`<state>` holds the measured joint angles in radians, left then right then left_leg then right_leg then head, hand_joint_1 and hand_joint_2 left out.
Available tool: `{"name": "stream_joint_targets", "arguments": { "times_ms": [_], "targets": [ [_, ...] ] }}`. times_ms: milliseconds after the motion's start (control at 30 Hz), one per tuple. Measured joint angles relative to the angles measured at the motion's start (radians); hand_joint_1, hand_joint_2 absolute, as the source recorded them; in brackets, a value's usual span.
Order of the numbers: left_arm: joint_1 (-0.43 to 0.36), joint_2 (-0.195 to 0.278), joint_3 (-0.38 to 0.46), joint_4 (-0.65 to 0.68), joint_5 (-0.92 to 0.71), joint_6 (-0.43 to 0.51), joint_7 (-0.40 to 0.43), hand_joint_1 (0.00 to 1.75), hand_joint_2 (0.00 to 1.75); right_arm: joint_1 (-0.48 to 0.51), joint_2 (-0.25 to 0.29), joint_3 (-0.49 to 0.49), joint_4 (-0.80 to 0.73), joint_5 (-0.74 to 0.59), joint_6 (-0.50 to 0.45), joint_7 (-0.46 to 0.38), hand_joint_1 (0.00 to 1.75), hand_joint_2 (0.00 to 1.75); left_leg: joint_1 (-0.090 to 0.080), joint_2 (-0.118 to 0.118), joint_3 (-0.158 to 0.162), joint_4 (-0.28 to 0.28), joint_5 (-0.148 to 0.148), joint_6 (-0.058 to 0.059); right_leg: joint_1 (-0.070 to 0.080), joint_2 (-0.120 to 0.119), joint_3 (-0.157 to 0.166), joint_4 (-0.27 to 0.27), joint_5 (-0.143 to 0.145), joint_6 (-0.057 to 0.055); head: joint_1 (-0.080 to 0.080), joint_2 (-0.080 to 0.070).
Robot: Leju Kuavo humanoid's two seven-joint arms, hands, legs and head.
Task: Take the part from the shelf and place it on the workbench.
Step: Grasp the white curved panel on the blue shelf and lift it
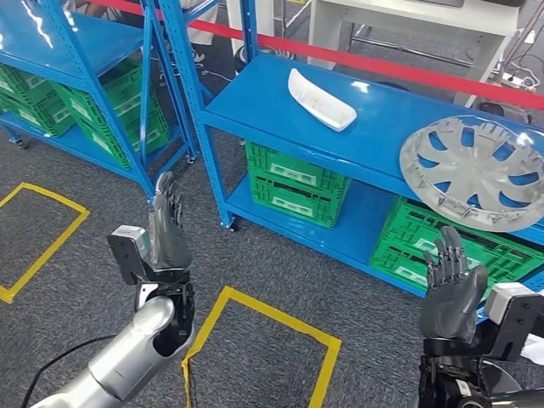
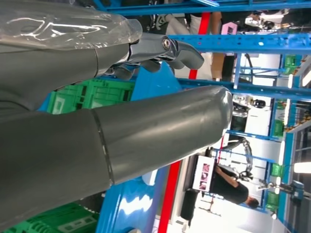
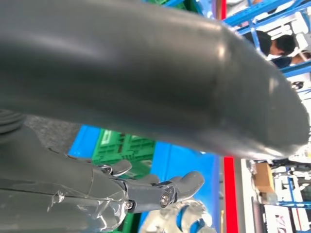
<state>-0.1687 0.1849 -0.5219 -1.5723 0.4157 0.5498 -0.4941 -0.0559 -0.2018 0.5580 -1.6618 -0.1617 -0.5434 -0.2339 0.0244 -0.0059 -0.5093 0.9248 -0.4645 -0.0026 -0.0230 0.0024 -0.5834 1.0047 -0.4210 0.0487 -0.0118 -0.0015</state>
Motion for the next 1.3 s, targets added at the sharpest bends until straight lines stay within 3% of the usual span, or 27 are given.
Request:
{"name": "stream_joint_targets", "arguments": {
  "times_ms": [33,133,200,233,300,333,367,400,433,467,500,533,567,633,667,733,800,867,900,933,1000,1033,1067,1100,1167,1233,1300],
  "targets": [
    [0.0,0.0,0.0,0.0,0.0,0.0,-0.002,0.0,0.0,0.0,0.0,0.0,0.001,0.0,0.001,0.0,0.0,0.0,-0.001,-0.001,0.001,0.002,-0.004,-0.006,0.002,-0.001,0.015,-0.029,-0.001,-0.004,-0.002,0.0],
    [0.001,0.0,0.0,-0.001,0.0,0.001,-0.006,0.0,0.0,0.0,0.0,0.0,0.001,0.001,0.004,0.0,0.0,0.0,0.004,0.0,0.007,0.003,-0.016,-0.022,0.011,0.003,0.036,-0.041,-0.024,-0.032,-0.01,0.0],
    [0.0,-0.001,0.0,-0.004,-0.001,0.003,-0.008,0.0,0.0,-0.002,0.0,-0.003,0.0,0.003,0.006,-0.002,0.0,0.0,0.008,0.002,-0.014,0.066,-0.038,-0.028,0.011,0.006,0.061,-0.05,-0.036,-0.05,-0.014,0.0],
    [0.0,-0.001,0.0,-0.006,-0.001,0.004,-0.009,0.0,0.0,-0.002,0.0,-0.003,0.0,0.004,0.007,-0.002,0.0,0.0,0.008,0.003,-0.052,0.135,-0.054,-0.028,0.011,0.006,0.074,-0.054,-0.043,-0.056,-0.017,0.0],
    [0.004,0.0,0.0,-0.006,-0.001,0.006,-0.009,0.0,0.0,-0.002,0.0,-0.003,0.001,0.005,0.01,-0.002,0.0,0.0,0.004,0.003,-0.163,0.291,-0.077,-0.026,0.014,0.007,0.096,-0.057,-0.062,-0.065,-0.022,0.0],
    [0.008,0.0,0.0,-0.006,-0.001,0.007,-0.009,0.0,0.0,-0.001,0.0,-0.002,0.002,0.005,0.011,-0.002,0.0,0.0,0.001,0.003,-0.209,0.332,-0.068,-0.023,0.017,0.009,0.108,-0.057,-0.073,-0.067,-0.024,0.0],
    [0.011,0.0,0.0,-0.006,0.0,0.007,-0.009,0.0,0.0,0.0,0.0,-0.002,0.003,0.005,0.011,-0.002,0.0,0.0,-0.005,0.002,-0.237,0.331,-0.036,-0.017,0.019,0.011,0.122,-0.057,-0.085,-0.069,-0.025,0.0],
    [0.012,0.001,0.0,-0.006,0.0,0.007,-0.009,0.0,0.0,0.0,0.0,-0.002,0.004,0.005,0.012,-0.002,0.0,0.0,-0.011,0.002,-0.243,0.289,0.013,-0.008,0.021,0.013,0.139,-0.058,-0.097,-0.07,-0.026,0.0],
    [0.013,0.001,0.0,-0.006,0.0,0.007,-0.009,0.0,0.0,-0.001,0.0,-0.002,0.004,0.005,0.012,-0.002,0.0,0.0,-0.02,0.002,-0.23,0.212,0.075,0.003,0.022,0.015,0.157,-0.06,-0.111,-0.07,-0.026,0.0],
    [0.012,0.002,0.0,-0.006,0.0,0.007,-0.009,0.0,0.0,0.0,0.0,-0.002,0.005,0.005,0.012,-0.002,0.0,0.0,-0.03,0.002,-0.208,0.141,0.118,0.018,0.024,0.017,0.17,-0.064,-0.125,-0.069,-0.025,0.0],
    [0.012,0.003,0.0,-0.007,0.0,0.007,-0.009,0.0,0.0,-0.001,0.0,-0.002,0.005,0.004,0.013,-0.002,0.0,0.0,-0.038,0.002,-0.185,0.082,0.141,0.031,0.024,0.019,0.18,-0.07,-0.136,-0.066,-0.022,0.0],
    [0.011,0.004,0.0,-0.007,0.0,0.007,-0.01,0.0,0.0,-0.001,0.0,-0.002,0.006,0.004,0.013,-0.002,0.0,0.0,-0.045,0.002,-0.166,0.045,0.143,0.041,0.023,0.019,0.188,-0.079,-0.144,-0.062,-0.022,0.0],
    [0.011,0.004,0.0,-0.008,0.0,0.007,-0.01,0.0,0.0,-0.002,0.0,-0.002,0.007,0.004,0.013,-0.002,0.0,0.0,-0.048,0.002,-0.152,0.032,0.127,0.048,0.022,0.019,0.197,-0.088,-0.144,-0.056,-0.021,0.0],
    [0.01,0.005,0.0,-0.009,0.0,0.007,-0.011,0.0,0.0,-0.004,0.0,-0.002,0.008,0.004,0.014,-0.003,0.0,0.0,-0.045,0.001,-0.121,-0.001,0.111,0.052,0.02,0.017,0.212,-0.08,-0.129,-0.042,-0.028,0.0],
    [0.01,0.005,0.0,-0.009,0.0,0.007,-0.011,0.0,0.0,-0.006,0.0,-0.001,0.008,0.003,0.015,-0.004,0.0,0.0,-0.04,0.0,-0.1,-0.018,0.105,0.053,0.022,0.015,0.203,-0.048,-0.115,-0.036,-0.028,0.0],
    [0.011,0.005,0.0,-0.01,0.001,0.007,-0.012,0.0,0.0,-0.011,0.0,-0.001,0.012,-0.001,0.015,-0.006,0.0,0.0,-0.033,-0.001,-0.054,-0.05,0.091,0.05,0.022,0.011,0.131,0.067,-0.103,-0.03,-0.025,0.0],
    [0.012,0.005,0.0,-0.01,0.002,0.007,-0.013,0.0,0.0,-0.011,0.0,0.0,0.018,-0.007,0.015,-0.007,0.0,0.0,-0.03,-0.001,-0.012,-0.065,0.069,0.046,0.019,0.011,0.037,0.173,-0.146,-0.025,-0.02,0.0],
    [0.013,0.005,0.0,-0.01,0.003,0.007,-0.013,0.0,0.0,-0.01,0.0,0.002,0.025,-0.009,0.015,-0.007,0.0,0.0,-0.025,-0.002,0.034,-0.07,0.038,0.04,0.011,0.01,-0.029,0.186,-0.218,-0.016,-0.018,0.0],
    [0.013,0.005,0.0,-0.01,0.003,0.007,-0.013,0.0,0.0,-0.01,0.0,0.003,0.028,-0.009,0.015,-0.007,0.0,0.0,-0.022,-0.003,0.059,-0.07,0.019,0.036,0.004,0.008,-0.044,0.157,-0.23,-0.009,-0.017,0.0],
    [0.013,0.005,0.0,-0.01,0.003,0.007,-0.013,0.0,0.0,-0.009,0.0,0.004,0.03,-0.009,0.015,-0.007,0.0,0.0,-0.019,-0.003,0.084,-0.07,-0.001,0.031,-0.003,0.006,-0.052,0.109,-0.205,-0.001,-0.016,0.0],
    [0.015,0.005,0.0,-0.009,0.004,0.007,-0.013,0.0,0.0,-0.008,0.0,0.005,0.036,-0.01,0.015,-0.007,0.0,0.0,-0.014,-0.004,0.126,-0.06,-0.043,0.018,-0.015,-0.006,-0.058,-0.002,-0.046,0.009,-0.012,0.0],
    [0.014,0.005,0.0,-0.008,0.005,0.007,-0.014,0.0,0.0,-0.006,0.0,0.006,0.039,-0.012,0.015,-0.007,0.0,0.0,-0.013,-0.005,0.139,-0.055,-0.063,0.01,-0.013,-0.011,-0.055,-0.034,0.023,0.006,-0.012,0.0],
    [0.014,0.005,0.0,-0.008,0.006,0.007,-0.014,0.0,0.0,-0.005,0.0,0.007,0.041,-0.013,0.014,-0.008,0.0,0.0,-0.01,-0.006,0.149,-0.048,-0.076,0.002,-0.009,-0.014,-0.053,-0.048,0.066,-0.002,-0.014,0.0],
    [0.013,0.004,-0.001,-0.008,0.006,0.007,-0.015,0.0,0.0,-0.007,0.0,0.008,0.042,-0.015,0.014,-0.008,0.0,0.0,-0.005,-0.005,0.153,-0.037,-0.083,-0.005,-0.002,-0.014,-0.048,-0.044,0.066,-0.015,-0.016,0.0],
    [0.009,0.004,-0.001,-0.01,0.006,0.007,-0.019,0.0,0.0,-0.018,0.0,0.008,0.04,-0.017,0.014,-0.01,0.0,0.0,0.005,-0.002,0.126,0.023,-0.067,-0.016,0.005,-0.006,-0.031,-0.042,0.053,-0.036,-0.02,0.0],
    [0.009,0.003,-0.001,-0.011,0.005,0.007,-0.023,0.0,0.0,-0.027,0.0,0.006,0.039,-0.017,0.016,-0.009,0.0,0.0,0.009,-0.001,0.046,0.154,-0.053,-0.018,0.006,-0.003,-0.012,-0.049,0.045,-0.049,-0.022,0.0],
    [0.012,0.004,-0.002,-0.011,0.002,0.008,-0.027,0.0,0.0,-0.029,0.0,0.008,0.042,-0.016,0.023,0.0,0.0,0.0,0.008,-0.001,-0.054,0.278,-0.098,-0.021,0.008,0.001,0.009,-0.055,0.029,-0.057,-0.028,0.0]
  ]
}}
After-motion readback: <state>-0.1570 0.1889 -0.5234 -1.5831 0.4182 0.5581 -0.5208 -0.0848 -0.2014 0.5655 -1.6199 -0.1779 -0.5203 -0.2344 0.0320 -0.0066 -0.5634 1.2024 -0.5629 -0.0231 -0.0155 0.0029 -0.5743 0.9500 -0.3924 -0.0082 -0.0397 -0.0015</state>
